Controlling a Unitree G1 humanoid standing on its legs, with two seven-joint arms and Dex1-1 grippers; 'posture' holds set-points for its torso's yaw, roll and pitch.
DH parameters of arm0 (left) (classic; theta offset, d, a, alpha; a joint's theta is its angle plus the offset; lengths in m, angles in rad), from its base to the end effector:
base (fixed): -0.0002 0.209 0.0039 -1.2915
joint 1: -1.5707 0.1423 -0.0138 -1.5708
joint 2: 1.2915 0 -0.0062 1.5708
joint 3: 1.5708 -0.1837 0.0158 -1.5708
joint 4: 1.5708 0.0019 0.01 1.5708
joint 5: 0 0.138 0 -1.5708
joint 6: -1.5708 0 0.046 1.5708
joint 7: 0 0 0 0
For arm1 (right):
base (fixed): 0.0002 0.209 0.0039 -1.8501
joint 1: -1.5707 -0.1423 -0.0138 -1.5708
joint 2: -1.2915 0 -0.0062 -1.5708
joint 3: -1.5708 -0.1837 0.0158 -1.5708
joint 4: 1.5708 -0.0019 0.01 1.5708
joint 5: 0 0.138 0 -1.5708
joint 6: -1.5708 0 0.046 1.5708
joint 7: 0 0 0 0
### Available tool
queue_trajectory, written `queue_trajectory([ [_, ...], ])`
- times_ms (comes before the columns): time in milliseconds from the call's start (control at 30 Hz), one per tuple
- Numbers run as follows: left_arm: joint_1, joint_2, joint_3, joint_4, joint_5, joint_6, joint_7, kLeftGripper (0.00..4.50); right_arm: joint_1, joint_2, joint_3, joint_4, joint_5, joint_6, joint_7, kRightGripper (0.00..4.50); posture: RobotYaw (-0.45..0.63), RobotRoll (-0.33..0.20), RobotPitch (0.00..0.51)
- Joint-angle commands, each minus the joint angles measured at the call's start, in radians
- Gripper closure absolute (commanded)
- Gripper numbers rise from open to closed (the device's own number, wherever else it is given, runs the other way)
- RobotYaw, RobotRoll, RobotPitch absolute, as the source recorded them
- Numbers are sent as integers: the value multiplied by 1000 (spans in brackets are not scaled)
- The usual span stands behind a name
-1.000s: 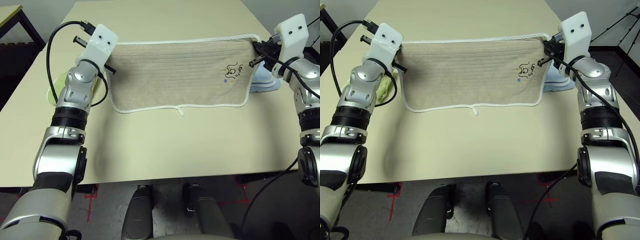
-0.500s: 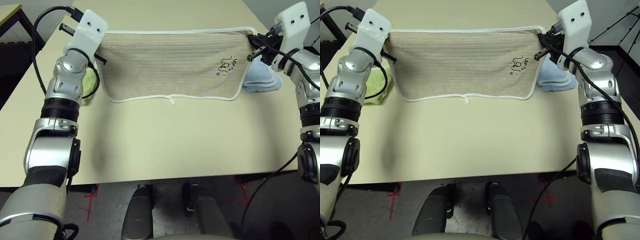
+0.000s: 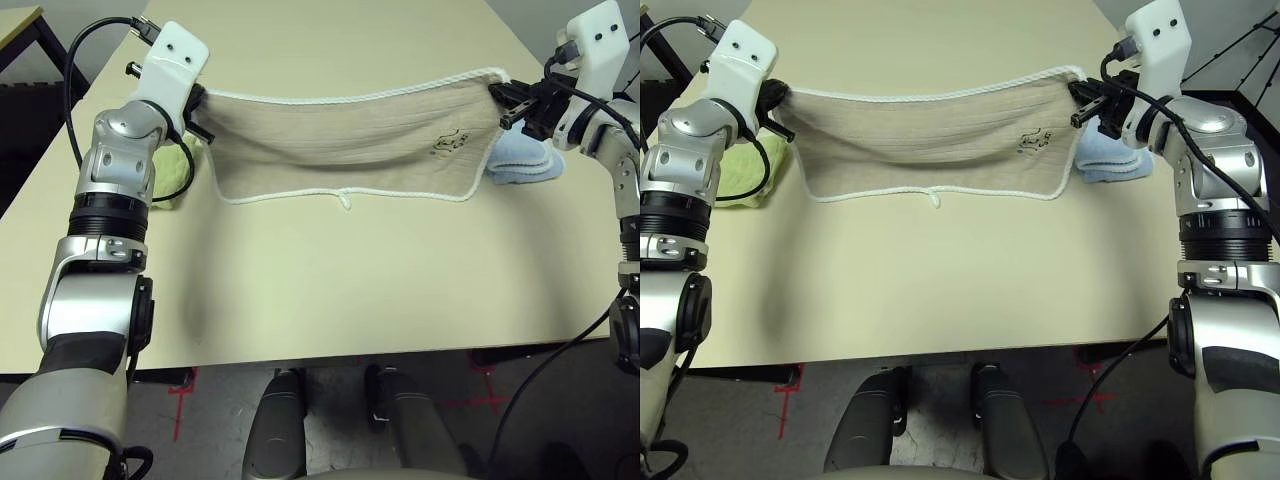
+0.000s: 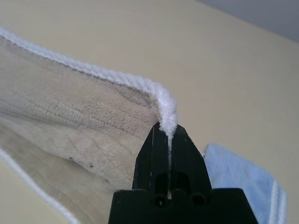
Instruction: Fold the towel and set it aside.
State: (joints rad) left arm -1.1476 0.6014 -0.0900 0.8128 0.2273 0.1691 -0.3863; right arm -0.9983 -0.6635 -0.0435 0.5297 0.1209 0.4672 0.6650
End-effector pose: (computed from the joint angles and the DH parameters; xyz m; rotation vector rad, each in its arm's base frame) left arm 0.3544 0.2397 0.2606 0.7478 -0.0258 -0.0915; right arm 0.3297 -0.2631 0.2576 -0.3458 0.0514 0.3728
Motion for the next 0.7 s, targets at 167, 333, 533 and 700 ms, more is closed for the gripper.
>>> queue_trajectory([
  [167,-71,-54,-59,249,92,-187,198,4469,-110,27,65,331,-146,-264,-115,4500,109,0,187],
  [333,-114,-74,-63,328,117,-253,308,4469,-214,50,83,523,-212,-430,-220,4500,94,0,184],
  [533,-198,-65,-71,401,135,-299,409,4469,-317,65,65,679,-236,-547,-339,4500,95,0,182],
  [700,-257,-51,-79,435,154,-330,482,4469,-373,67,57,741,-254,-616,-423,4500,98,0,183],
])
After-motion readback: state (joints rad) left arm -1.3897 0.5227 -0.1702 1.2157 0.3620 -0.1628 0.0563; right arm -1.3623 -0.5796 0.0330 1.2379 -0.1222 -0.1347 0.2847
